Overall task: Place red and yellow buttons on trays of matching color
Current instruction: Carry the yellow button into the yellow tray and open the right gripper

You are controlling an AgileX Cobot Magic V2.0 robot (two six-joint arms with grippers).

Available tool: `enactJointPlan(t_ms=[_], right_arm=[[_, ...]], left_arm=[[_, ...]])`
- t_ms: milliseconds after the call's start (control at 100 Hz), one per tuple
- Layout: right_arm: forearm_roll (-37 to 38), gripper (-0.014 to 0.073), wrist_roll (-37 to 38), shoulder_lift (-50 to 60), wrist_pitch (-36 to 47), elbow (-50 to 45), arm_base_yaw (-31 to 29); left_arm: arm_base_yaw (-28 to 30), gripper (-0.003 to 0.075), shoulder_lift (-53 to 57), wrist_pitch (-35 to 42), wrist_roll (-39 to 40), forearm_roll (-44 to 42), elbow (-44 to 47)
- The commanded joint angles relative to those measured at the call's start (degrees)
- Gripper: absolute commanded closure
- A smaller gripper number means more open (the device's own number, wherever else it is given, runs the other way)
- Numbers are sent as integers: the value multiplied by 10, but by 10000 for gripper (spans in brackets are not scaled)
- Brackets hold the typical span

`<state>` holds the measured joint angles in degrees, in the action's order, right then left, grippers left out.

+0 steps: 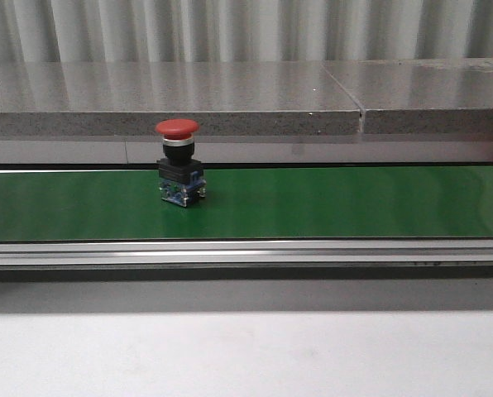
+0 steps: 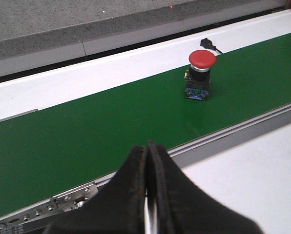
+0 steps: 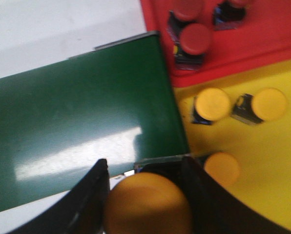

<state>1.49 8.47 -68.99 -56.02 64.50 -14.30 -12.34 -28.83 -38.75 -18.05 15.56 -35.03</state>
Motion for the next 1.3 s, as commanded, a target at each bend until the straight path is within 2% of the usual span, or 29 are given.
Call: enactJointPlan(t_ms=[0, 240, 570, 940, 1290], right_arm=[[8, 441, 2, 25, 28, -5, -51], [7, 441, 7, 25, 43, -47, -175], [7, 441, 18, 11, 115, -107, -253], [-15, 441, 21, -81, 230, -138, -263], [-23, 437, 21, -175, 260, -138, -263]], left_arm=[[-5, 741, -2, 35, 1, 12, -14], [-5, 741, -2, 35, 1, 12, -14], [-5, 741, -2, 35, 1, 12, -14], [-5, 741, -2, 35, 1, 12, -14], [-5, 741, -2, 35, 1, 12, -14]])
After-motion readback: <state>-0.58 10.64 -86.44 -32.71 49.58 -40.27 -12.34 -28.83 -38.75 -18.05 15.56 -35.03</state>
